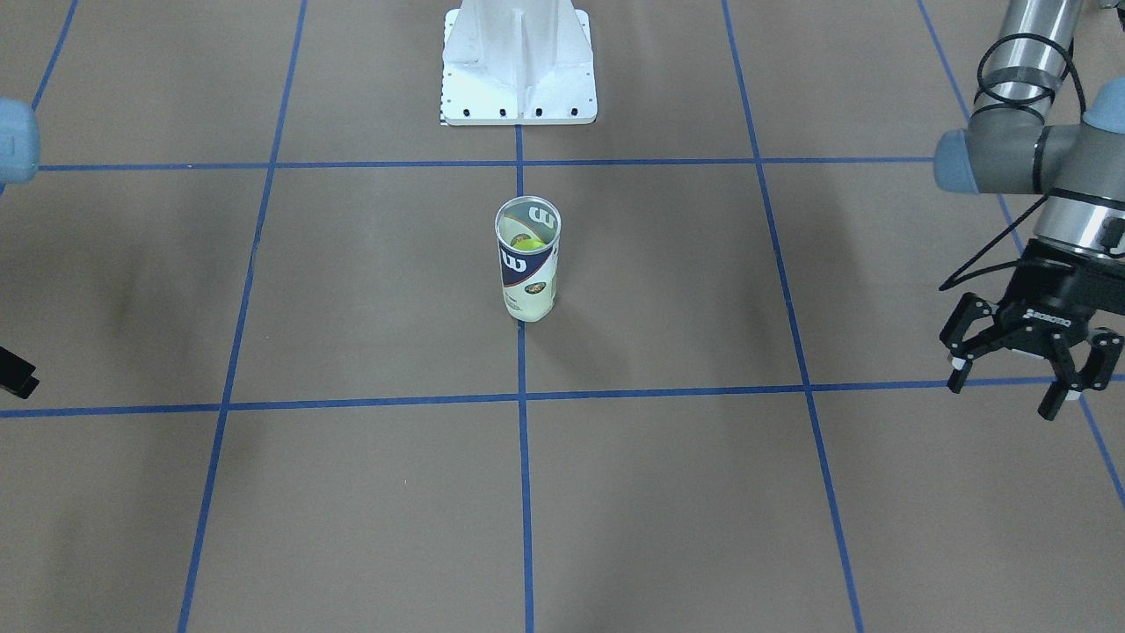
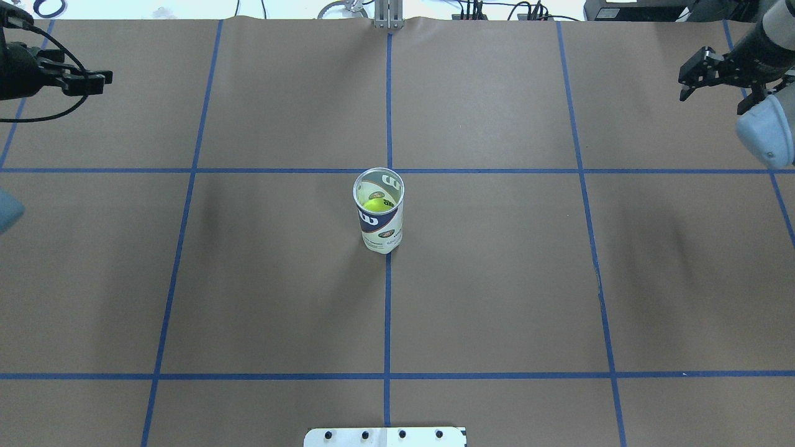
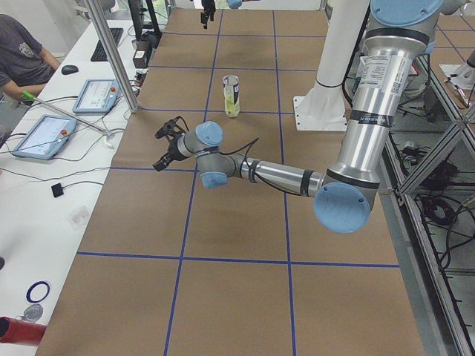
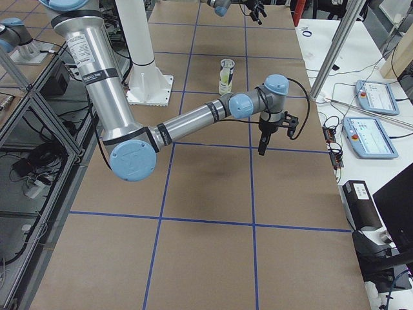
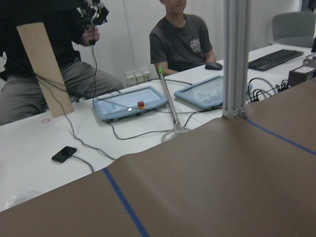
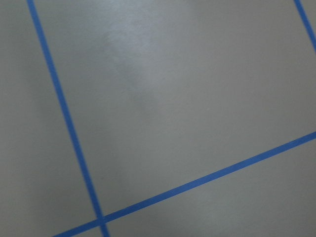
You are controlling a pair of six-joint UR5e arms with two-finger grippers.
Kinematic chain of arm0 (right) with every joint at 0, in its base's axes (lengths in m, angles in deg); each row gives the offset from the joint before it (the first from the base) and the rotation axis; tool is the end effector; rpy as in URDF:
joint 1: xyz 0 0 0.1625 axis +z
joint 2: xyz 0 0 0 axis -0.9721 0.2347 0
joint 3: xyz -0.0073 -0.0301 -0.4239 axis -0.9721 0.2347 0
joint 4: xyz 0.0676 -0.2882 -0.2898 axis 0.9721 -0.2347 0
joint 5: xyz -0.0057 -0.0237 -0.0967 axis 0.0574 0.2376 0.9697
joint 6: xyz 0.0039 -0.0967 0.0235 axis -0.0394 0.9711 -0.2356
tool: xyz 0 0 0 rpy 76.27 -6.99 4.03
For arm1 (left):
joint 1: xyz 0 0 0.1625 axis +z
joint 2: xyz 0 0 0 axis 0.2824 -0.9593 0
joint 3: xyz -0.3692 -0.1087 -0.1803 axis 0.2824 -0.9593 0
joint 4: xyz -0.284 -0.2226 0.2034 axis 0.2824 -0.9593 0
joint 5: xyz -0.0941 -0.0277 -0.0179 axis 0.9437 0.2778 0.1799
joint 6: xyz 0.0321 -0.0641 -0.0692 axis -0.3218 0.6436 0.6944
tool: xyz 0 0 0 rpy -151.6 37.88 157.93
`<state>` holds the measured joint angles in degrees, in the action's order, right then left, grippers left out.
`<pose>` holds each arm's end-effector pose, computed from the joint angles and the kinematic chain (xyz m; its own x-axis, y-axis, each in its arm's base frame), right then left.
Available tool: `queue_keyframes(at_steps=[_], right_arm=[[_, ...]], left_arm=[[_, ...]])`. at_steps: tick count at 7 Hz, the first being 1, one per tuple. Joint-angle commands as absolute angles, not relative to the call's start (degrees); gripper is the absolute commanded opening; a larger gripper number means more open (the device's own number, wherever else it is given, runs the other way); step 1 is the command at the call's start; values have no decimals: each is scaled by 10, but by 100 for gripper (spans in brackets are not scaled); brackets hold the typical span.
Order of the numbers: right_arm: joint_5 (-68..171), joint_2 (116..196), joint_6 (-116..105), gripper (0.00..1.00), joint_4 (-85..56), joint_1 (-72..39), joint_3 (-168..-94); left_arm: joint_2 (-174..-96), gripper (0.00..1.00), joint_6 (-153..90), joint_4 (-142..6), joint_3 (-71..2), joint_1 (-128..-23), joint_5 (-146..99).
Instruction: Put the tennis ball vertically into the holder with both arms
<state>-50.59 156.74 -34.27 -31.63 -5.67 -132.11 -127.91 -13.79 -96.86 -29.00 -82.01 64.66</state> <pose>-0.1330 -0.6115 0.4542 0.7190 0.3145 0.6198 -0.2851 0.9467 -0.1497 0.1613 -0.5977 0.4742 0.7204 0.3437 -0.6024 0.2341 0.6972 0.6776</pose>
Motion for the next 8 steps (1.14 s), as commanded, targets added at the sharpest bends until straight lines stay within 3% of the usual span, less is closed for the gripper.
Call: queue_keyframes(at_steps=[1,5,8], right_arm=[[-520,1594,-271,99,-304,-21,-1306],[-562,1647,-77,99,-304,52,-1281],[-607,1690,32,99,-303,102,-1282]], left_arm=[[-1314,98,-141,-698,-293,-931,863],[-1299,99,-350,-537,-283,-1016,912],[-1233,99,-275,-508,-288,-1022,917]])
